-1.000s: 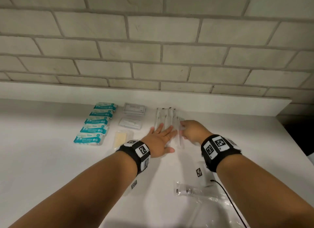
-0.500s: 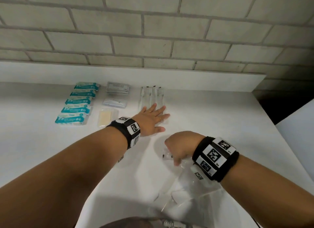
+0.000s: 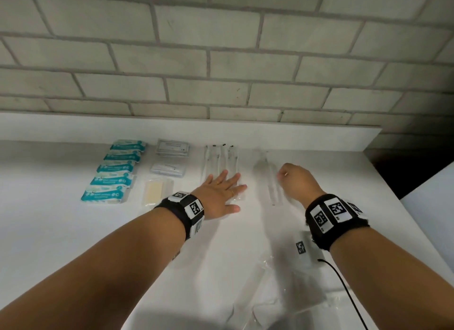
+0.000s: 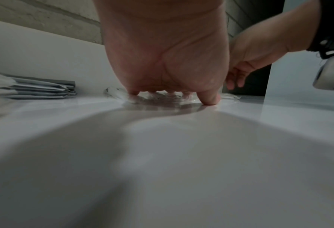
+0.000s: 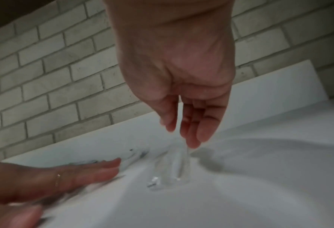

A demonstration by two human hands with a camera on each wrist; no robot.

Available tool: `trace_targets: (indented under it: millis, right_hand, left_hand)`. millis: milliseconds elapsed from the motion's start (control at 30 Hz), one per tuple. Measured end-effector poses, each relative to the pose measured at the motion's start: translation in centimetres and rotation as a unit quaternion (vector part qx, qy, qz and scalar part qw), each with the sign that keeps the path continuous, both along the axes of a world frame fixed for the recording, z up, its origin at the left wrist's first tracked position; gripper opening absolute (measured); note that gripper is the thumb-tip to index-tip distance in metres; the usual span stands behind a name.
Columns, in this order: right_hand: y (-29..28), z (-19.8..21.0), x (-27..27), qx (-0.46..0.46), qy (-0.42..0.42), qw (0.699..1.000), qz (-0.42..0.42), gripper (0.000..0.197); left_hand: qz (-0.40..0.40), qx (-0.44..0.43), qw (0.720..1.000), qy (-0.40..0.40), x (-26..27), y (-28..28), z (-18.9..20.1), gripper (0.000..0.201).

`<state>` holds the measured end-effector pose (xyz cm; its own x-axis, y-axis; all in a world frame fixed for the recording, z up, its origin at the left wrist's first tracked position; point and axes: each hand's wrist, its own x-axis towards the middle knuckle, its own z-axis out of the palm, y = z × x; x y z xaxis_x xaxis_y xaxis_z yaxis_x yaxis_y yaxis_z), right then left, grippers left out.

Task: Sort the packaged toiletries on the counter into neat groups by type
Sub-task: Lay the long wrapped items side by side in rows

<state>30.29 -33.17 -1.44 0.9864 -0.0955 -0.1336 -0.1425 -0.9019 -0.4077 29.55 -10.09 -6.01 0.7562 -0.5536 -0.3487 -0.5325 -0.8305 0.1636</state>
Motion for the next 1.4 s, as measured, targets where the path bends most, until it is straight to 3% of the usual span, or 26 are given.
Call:
trace_targets:
  millis: [133, 367, 533, 867, 1033, 1133, 1233, 1333, 1400]
  right_hand:
    - [-0.2, -1.0, -0.3, -0.04, 0.08, 0.995, 0.04, 0.028]
    - [3.1, -2.1, -0.1, -0.116, 0.048, 0.982, 0.144, 0.036]
    - [4.1, -2.2, 0.5, -0.09, 0.06, 0.978, 0.18, 0.053]
    - [3.8, -1.7, 0.3, -0.056, 0.071, 0.979, 0.185, 0.06]
    - [2.1, -1.4, -0.4, 0.017, 0.113, 0.984, 0.14, 0.074]
    - [0.8, -1.3, -2.0, 0.027, 0.135, 0.981, 0.133, 0.073]
    - [-0.2, -0.8, -4.7, 0.0, 0.161, 0.976, 0.145, 0.068]
    - [-0.7, 0.6, -8.2, -0.055, 0.193, 0.961, 0.191, 0.063]
    - [-1.0, 1.7, -10.6, -0.064, 0.201, 0.955, 0.209, 0.055]
  left_hand:
    - [-0.002, 0.003, 1.0, 0.006, 0.1, 0.0, 0.1, 0.067]
    - [-0.002, 0.018, 1.0, 0.006, 0.2, -0.1, -0.1, 0.067]
    - [0.033, 0.032, 0.999, 0.014, 0.1, -0.2, 0.1, 0.064]
    - [0.039, 0.041, 0.998, 0.022, 0.3, -0.5, 0.0, 0.062]
    - [0.0, 0.03, 0.997, -0.072, 0.1, -0.3, 0.7, 0.061]
    - [-0.036, -0.041, 0.992, -0.117, -2.2, -1.0, 1.4, 0.053]
    - [-0.071, -0.131, 0.983, -0.103, -6.4, -2.6, 2.6, 0.039]
    - [-0.023, -0.094, 0.991, -0.089, -10.9, -4.4, 4.1, 0.028]
    - [0.035, -0.036, 0.997, -0.063, -13.4, -5.1, 4.7, 0.036]
